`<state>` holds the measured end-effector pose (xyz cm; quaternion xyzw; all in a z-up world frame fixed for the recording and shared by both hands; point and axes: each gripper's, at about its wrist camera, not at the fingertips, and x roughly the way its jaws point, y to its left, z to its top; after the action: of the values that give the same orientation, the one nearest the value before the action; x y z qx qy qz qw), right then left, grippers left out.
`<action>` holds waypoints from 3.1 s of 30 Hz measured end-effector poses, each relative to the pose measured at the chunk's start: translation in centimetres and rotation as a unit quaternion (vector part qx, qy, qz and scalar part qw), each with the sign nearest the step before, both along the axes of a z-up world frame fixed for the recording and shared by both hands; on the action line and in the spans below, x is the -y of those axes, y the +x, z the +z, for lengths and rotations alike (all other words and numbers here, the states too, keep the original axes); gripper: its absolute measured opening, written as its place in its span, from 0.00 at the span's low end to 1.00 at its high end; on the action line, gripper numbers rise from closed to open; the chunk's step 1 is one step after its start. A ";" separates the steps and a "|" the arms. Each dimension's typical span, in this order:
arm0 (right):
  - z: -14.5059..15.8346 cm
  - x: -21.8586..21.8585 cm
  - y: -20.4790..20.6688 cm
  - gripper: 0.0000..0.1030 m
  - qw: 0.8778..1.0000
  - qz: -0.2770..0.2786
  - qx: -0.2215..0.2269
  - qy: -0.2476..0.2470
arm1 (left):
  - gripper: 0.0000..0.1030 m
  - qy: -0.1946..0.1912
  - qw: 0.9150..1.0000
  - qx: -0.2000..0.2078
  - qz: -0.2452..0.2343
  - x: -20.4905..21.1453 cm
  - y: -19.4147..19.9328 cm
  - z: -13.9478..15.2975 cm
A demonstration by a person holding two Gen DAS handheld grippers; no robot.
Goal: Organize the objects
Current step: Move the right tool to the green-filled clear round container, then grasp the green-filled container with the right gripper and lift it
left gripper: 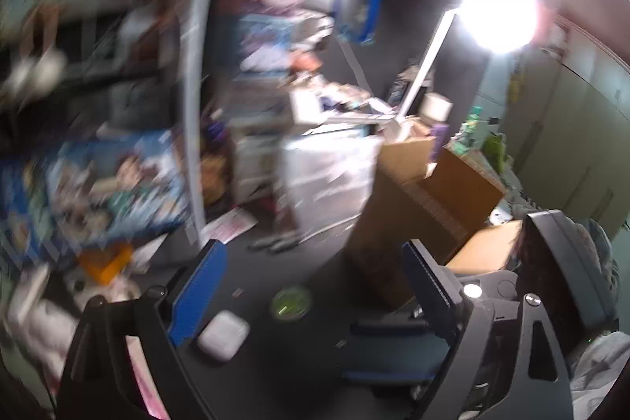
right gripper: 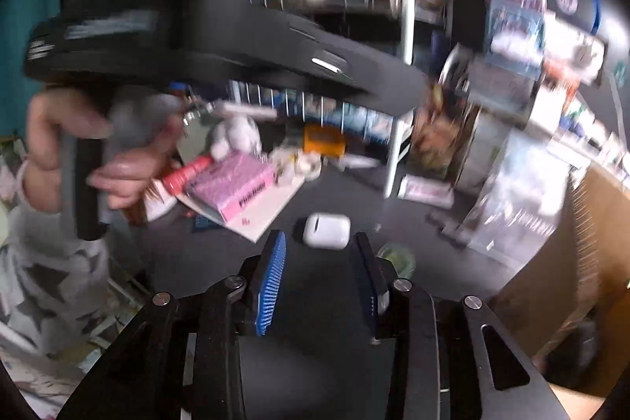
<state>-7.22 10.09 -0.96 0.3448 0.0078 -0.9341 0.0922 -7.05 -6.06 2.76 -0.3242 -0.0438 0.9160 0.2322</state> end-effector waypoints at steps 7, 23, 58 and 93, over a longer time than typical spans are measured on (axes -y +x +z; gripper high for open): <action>-6.0 -1.0 -3.2 0.44 0.993 -0.083 0.023 0.079 | 0.86 0.015 0.998 0.043 0.031 3.9 1.3 -5.8; -9.8 -4.4 -8.1 0.36 0.988 -0.093 0.091 0.078 | 0.86 0.026 0.997 0.063 0.029 4.1 2.0 -8.5; -9.5 0.8 -2.9 0.46 0.989 0.043 0.071 0.120 | 0.86 0.025 0.995 0.092 0.012 2.5 1.9 -8.6; -10.1 -1.2 -1.4 0.28 0.993 0.041 0.082 0.070 | 0.86 0.016 0.991 0.129 -0.017 0.6 1.5 -9.9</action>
<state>-8.61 11.29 -11.01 0.4254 0.0798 -0.8952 0.1065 -5.51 -6.67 -7.09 -0.4363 -0.0821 0.8619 0.2449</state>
